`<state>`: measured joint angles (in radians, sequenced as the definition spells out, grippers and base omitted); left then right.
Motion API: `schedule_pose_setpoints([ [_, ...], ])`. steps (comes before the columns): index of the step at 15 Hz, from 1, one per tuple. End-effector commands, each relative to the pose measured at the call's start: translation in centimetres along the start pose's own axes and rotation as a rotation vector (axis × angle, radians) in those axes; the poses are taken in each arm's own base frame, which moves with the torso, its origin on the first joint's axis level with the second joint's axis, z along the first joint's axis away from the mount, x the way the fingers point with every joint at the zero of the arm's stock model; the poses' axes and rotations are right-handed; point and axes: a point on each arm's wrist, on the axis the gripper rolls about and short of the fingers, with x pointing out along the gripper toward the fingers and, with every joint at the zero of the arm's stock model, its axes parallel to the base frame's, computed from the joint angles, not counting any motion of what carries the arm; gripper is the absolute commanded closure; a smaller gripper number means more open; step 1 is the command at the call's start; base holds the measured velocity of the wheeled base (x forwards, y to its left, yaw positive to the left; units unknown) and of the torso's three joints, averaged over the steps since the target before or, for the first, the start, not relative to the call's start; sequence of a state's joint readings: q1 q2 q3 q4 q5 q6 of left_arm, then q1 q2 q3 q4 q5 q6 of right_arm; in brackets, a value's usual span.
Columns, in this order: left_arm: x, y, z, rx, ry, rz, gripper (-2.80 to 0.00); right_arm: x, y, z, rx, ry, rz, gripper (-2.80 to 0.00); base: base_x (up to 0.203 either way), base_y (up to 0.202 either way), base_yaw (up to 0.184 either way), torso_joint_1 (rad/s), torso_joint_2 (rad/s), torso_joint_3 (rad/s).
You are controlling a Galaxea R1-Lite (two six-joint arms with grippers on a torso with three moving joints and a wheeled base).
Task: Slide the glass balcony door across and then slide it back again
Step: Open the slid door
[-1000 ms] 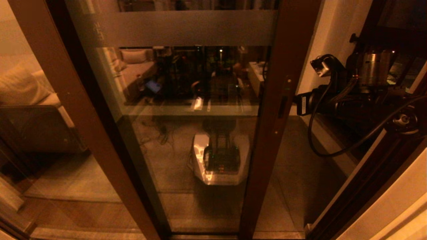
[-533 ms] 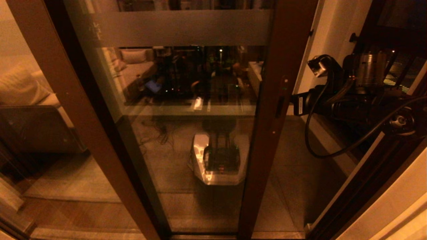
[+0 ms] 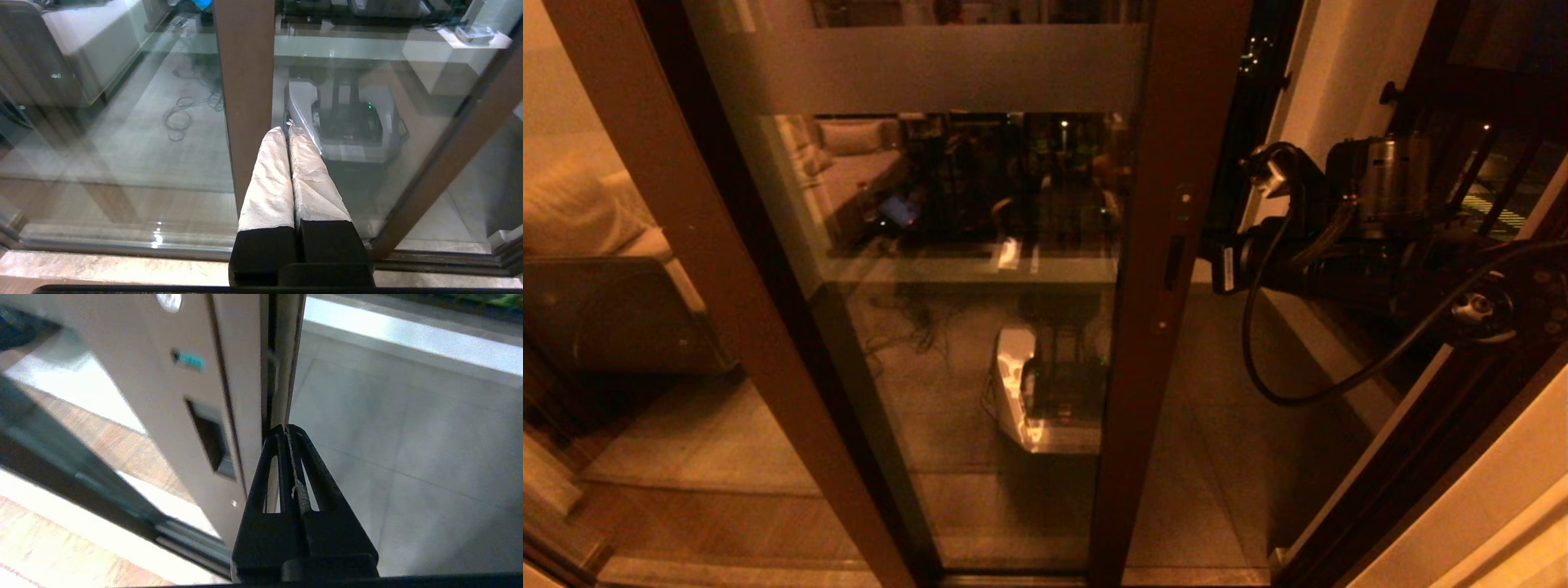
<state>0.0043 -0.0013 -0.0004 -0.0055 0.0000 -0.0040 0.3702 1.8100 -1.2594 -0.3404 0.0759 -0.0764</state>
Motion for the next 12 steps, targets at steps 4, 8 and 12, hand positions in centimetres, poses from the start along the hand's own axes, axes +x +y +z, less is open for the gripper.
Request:
schedule_pose_setpoints([
  [4, 0.0, 0.0, 0.0, -0.001, 0.001, 0.0, 0.0, 1.8, 2.2, -0.7, 0.018, -0.024, -0.026, 0.0, 0.0, 0.0, 0.0, 0.0, 0.0, 0.0],
  [8, 0.0, 0.0, 0.0, -0.001, 0.001, 0.0, 0.0, 1.8, 2.5, -0.7, 0.017, -0.027, -0.024, 0.0, 0.0, 0.0, 0.0, 0.0, 0.0, 0.0],
  [12, 0.0, 0.0, 0.0, -0.001, 0.001, 0.0, 0.0, 1.0, 2.1, -0.2, 0.031, -0.042, -0.032, 0.0, 0.0, 0.0, 0.0, 0.0, 0.0, 0.0],
])
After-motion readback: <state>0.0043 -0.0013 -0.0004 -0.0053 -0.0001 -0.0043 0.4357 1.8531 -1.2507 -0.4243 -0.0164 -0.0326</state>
